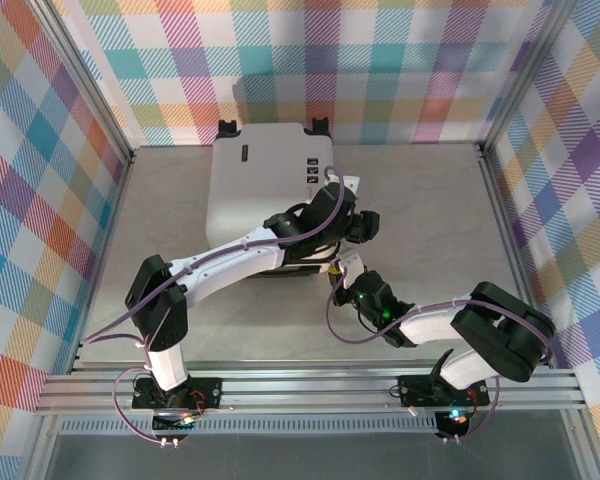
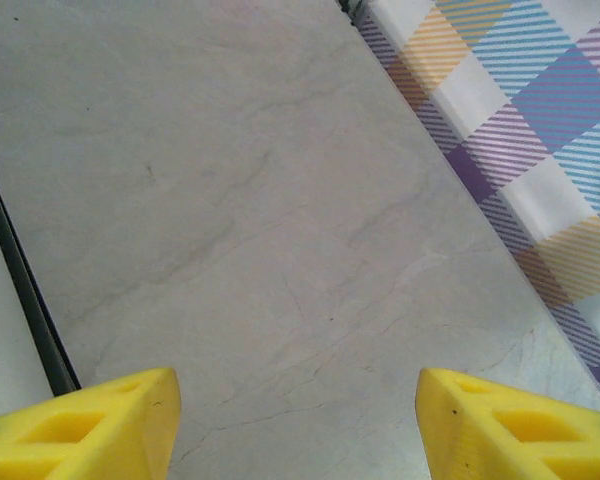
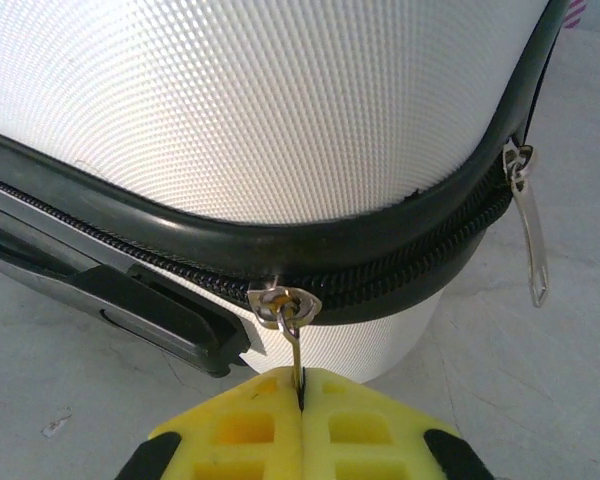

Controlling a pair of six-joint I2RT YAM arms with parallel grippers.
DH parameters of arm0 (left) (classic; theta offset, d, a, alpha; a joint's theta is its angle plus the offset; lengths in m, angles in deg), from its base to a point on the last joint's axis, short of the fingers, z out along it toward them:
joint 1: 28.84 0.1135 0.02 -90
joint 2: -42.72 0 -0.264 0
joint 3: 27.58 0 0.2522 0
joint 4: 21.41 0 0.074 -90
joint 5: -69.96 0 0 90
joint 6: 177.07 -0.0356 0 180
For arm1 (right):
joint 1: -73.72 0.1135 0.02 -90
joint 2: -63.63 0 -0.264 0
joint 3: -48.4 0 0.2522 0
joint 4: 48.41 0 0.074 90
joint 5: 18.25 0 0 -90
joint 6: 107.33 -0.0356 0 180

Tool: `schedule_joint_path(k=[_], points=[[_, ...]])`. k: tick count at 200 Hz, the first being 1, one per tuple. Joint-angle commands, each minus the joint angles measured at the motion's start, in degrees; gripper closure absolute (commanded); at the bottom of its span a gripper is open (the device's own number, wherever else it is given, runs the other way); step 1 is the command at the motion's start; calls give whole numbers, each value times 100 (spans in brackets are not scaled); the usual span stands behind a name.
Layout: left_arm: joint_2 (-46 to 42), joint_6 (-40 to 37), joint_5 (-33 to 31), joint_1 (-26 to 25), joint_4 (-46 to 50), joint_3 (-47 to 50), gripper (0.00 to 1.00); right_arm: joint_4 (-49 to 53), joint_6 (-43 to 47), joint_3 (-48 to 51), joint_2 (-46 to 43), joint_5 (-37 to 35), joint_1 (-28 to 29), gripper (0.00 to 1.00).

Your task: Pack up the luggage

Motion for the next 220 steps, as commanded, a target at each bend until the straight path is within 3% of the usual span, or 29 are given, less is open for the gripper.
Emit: schedule_joint_path(k=[1,36,68,143,220], points=[[-19,67,-464,347,937,454,36,-195,62,64,-207,-458,171,100],[-361,56,-608,440,1020,1013,36,-138,21,91,-164,-652,583,100],[-595,161,-481,689,914,1525,37,-226,35,124,-65,-822,610,100],[-587,194,-482,868,898,1753,38,-133,55,98,-123,-101,-596,100],[-649,242,-480,990,819,1989,39,249,-4,154,-602,-72,-1056,100]])
